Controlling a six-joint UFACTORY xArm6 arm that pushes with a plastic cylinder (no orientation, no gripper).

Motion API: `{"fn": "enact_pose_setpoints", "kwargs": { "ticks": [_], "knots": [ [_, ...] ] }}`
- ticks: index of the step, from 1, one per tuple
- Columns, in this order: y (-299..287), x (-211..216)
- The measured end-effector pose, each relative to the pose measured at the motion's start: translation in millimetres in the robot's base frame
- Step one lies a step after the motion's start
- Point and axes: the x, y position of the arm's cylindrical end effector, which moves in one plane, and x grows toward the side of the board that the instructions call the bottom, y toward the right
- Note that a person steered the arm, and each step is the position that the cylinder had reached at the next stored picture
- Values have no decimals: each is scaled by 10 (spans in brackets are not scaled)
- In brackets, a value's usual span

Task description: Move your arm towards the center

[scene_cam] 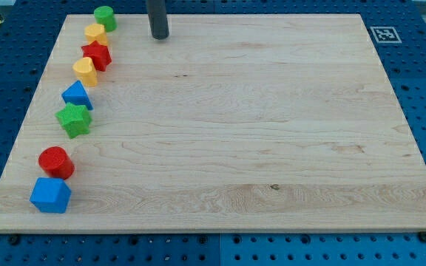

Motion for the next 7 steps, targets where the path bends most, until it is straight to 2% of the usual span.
{"fn": "enact_pose_setpoints", "kwargs": {
  "ticks": [2, 3, 4, 7],
  "knots": [
    [0, 124],
    [-90, 377],
    [-420, 440],
    [-506, 458]
  ]
}}
